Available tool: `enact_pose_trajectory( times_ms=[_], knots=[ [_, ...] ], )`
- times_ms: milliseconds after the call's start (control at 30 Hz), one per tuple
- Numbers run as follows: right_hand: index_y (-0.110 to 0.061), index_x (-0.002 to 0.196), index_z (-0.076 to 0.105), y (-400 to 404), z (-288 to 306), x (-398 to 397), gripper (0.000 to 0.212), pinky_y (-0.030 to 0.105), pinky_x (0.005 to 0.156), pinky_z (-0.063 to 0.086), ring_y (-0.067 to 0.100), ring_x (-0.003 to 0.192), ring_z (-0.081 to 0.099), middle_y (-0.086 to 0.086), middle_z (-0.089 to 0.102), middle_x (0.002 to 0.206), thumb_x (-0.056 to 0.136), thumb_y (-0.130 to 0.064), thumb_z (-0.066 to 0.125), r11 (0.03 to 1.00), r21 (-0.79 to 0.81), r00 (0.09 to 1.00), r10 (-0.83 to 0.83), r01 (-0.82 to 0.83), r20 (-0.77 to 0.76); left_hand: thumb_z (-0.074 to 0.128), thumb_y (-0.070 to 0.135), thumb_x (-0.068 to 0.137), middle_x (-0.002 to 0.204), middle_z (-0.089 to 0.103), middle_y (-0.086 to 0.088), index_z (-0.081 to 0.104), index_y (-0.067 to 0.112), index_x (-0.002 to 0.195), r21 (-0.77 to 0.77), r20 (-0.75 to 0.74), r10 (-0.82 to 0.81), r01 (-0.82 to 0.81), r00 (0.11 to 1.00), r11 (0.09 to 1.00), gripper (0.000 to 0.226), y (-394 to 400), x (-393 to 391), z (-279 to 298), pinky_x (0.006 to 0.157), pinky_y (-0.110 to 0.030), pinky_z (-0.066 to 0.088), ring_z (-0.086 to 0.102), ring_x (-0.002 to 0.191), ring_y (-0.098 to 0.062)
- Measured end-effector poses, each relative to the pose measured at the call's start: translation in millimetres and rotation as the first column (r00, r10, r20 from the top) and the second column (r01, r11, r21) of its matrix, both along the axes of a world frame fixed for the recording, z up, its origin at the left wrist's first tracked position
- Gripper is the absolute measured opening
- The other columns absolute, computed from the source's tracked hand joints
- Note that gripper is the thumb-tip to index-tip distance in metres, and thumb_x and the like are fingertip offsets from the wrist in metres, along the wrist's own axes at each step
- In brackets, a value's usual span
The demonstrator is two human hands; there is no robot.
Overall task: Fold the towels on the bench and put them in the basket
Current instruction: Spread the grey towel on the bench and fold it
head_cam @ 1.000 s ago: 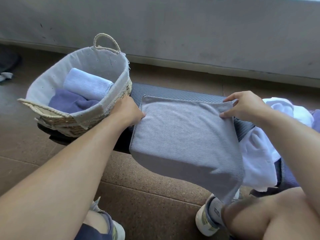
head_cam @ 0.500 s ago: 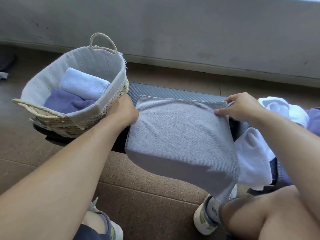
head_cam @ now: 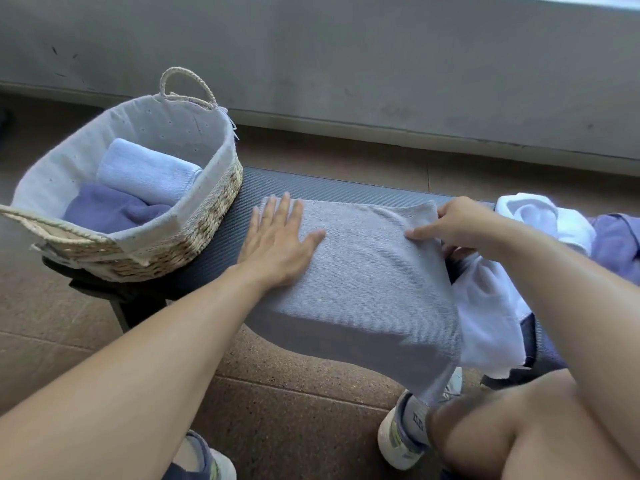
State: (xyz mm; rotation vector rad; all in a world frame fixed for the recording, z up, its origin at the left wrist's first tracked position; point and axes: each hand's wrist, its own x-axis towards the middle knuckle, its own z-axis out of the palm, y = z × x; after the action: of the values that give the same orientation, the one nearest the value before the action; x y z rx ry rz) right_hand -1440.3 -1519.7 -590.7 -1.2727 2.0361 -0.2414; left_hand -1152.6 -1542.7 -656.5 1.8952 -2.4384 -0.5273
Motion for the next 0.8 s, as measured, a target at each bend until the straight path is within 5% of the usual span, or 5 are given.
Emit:
enact_pose_trajectory(
  times_ms=[233,367,500,633,800],
  knots=[
    [-0.016,0.081,0.068,0,-6,-1,0.022,0.031,0.063,0.059,0.018,0.069,0.064,0.002,0.069,0.081,0.087,-0.033,0.080,0.981,-0.127,0.977,-0.124,0.147,0.174,0.020,0.059,0.104,0.170,-0.005,0.003,0.003,0.021,0.163,-0.062,-0.056,0.030,-0.034,0.998,0.997,0.072,-3,-1,2,0.126,-0.040,-0.011,-0.015,0.155,-0.014],
    [0.001,0.096,0.068,-1,-6,-3,0.031,0.029,0.056,0.058,0.020,0.061,0.057,0.010,0.063,0.078,0.091,-0.029,0.076,0.982,-0.105,0.977,-0.138,0.156,0.162,0.037,0.018,0.103,0.154,0.039,-0.009,0.032,0.014,0.156,-0.179,-0.101,0.094,-0.111,0.990,0.978,0.053,-16,8,15,0.117,-0.042,0.020,0.030,0.142,-0.029],
    [0.004,0.107,0.066,-3,-1,-4,0.043,0.032,0.056,0.059,0.021,0.062,0.062,0.011,0.065,0.079,0.081,-0.026,0.084,0.996,-0.026,0.989,-0.087,0.091,0.123,0.046,0.002,0.092,0.146,0.046,-0.005,0.050,0.018,0.145,-0.266,-0.106,0.035,-0.062,0.994,0.962,0.055,-18,8,27,0.115,-0.040,0.028,0.035,0.138,-0.025],
    [-0.008,0.102,0.067,3,12,3,0.051,0.025,0.055,0.036,0.022,0.074,0.063,0.011,0.076,0.095,0.074,-0.046,0.086,0.969,0.203,0.989,0.148,-0.142,-0.011,0.045,0.041,0.101,0.166,0.022,-0.004,0.038,0.027,0.153,-0.062,-0.066,0.069,-0.073,0.995,0.995,0.054,16,-32,33,0.124,-0.051,0.008,0.011,0.154,-0.023],
    [-0.007,0.106,0.067,-1,3,11,0.048,0.030,0.061,0.043,0.026,0.073,0.060,0.015,0.074,0.099,0.086,-0.050,0.072,0.997,0.040,0.997,0.064,-0.062,-0.034,0.012,0.079,0.093,0.168,-0.022,0.004,-0.008,0.038,0.160,0.070,0.087,0.060,-0.066,0.994,0.995,0.081,29,-34,7,0.116,-0.064,-0.019,-0.031,0.151,-0.023]
  ],
)
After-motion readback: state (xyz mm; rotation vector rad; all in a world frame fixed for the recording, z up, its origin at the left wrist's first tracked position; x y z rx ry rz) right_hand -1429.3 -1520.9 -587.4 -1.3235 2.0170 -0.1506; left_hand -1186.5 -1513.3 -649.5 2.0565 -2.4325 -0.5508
